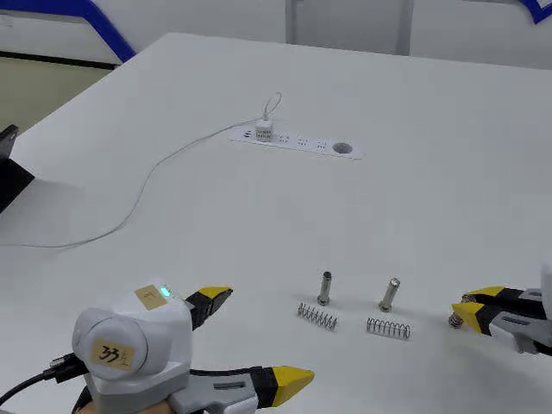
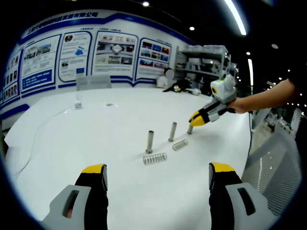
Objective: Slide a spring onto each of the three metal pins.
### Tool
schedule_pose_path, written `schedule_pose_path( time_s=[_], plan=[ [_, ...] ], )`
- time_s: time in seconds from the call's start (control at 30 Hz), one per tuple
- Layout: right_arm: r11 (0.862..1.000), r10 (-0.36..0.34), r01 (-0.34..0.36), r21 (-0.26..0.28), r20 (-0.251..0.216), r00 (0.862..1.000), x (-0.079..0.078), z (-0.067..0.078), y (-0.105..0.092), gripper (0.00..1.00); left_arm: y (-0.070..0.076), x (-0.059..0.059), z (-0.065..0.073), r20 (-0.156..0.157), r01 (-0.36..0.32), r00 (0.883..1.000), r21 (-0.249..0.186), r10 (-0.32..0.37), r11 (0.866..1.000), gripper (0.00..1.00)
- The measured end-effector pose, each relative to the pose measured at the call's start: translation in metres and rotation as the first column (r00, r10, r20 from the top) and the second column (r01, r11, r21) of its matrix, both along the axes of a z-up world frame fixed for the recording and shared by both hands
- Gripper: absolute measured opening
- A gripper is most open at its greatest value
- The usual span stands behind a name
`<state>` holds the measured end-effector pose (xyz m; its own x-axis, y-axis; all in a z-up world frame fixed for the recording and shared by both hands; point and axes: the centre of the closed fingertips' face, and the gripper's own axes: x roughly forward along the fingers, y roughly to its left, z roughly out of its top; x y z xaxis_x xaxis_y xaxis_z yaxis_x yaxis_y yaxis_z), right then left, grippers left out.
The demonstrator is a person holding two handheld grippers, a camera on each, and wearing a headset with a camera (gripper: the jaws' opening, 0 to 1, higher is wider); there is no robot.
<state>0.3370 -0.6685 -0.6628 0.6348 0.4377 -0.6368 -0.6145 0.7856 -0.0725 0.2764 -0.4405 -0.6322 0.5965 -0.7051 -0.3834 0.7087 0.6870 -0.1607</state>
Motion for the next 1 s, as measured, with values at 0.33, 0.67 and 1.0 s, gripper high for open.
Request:
schedule_pose_path(
  time_s=[0.33, 0.67, 1.0],
  plan=[
    [1.0, 0.019, -0.02, 0.008, 0.05, 0.999, -0.004, 0.021, 0.003, 0.19, -0.004, -0.003, 0.0, -0.01, 0.018, 1.0, -0.014, -0.019, 1.0, 0.89],
    [0.995, 0.082, -0.088, 0.051, 0.116, 0.99, -0.006, 0.051, 0.031, 0.2, -0.008, -0.004, 0.003, -0.019, 0.025, 0.999, -0.052, -0.026, 0.998, 0.9],
    [0.974, 0.225, -0.224, -0.042, 0.025, 0.974, -0.029, 0.011, 0.065, 0.23, -0.005, -0.003, 0.002, -0.025, 0.013, 1.0, -0.049, -0.014, 0.999, 0.89]
  ],
)
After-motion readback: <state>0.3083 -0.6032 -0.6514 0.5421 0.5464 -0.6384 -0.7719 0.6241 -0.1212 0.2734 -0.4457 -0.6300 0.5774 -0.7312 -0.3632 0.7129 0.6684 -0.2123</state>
